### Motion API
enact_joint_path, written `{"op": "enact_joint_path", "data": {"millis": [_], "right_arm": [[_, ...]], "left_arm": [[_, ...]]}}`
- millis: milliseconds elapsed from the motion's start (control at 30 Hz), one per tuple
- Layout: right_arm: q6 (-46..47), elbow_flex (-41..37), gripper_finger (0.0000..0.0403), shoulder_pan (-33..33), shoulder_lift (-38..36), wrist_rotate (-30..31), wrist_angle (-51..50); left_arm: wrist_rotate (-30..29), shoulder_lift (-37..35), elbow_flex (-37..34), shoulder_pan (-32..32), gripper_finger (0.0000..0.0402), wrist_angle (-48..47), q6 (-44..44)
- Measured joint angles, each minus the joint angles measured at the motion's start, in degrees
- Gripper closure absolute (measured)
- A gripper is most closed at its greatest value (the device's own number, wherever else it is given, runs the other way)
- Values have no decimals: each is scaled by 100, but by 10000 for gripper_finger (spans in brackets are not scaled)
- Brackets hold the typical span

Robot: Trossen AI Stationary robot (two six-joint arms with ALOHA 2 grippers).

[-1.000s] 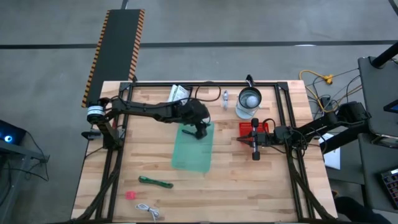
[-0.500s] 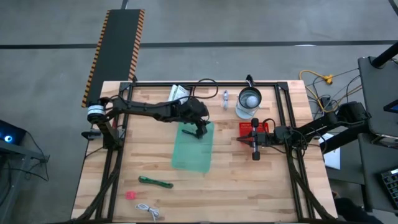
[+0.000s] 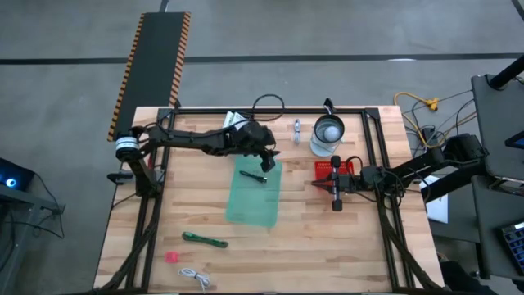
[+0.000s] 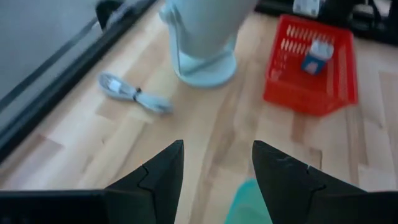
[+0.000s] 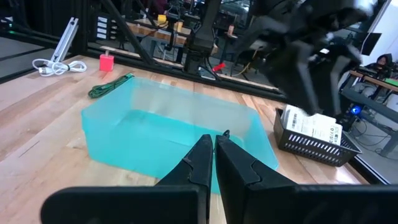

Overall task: Pick and place items into bin
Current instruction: Put the green charger cable into the green bin

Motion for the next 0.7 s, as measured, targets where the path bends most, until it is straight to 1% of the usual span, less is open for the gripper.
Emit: {"op": "enact_joint_path", "data": {"millis": [100,333,400,500,600,700], "right_arm": [[-1,0,394,-1,0,0,2],[-1,0,394,1,0,0,2],[9,0,394,-1,0,2,2],[45,0,394,-1,0,0,2],[45,0,394,1,0,0,1],[63,0,394,0,0,1,0]], "left_arm": [[7,-2,97,99,227,44,65],[20,-2,65,236,227,-27,177],[23,-1,75,245,228,-229,241],[90,-87,70,243,230,-710,665],[99,-316,47,241,242,-1084,901],[96,-582,-104,243,271,-1229,904]]}}
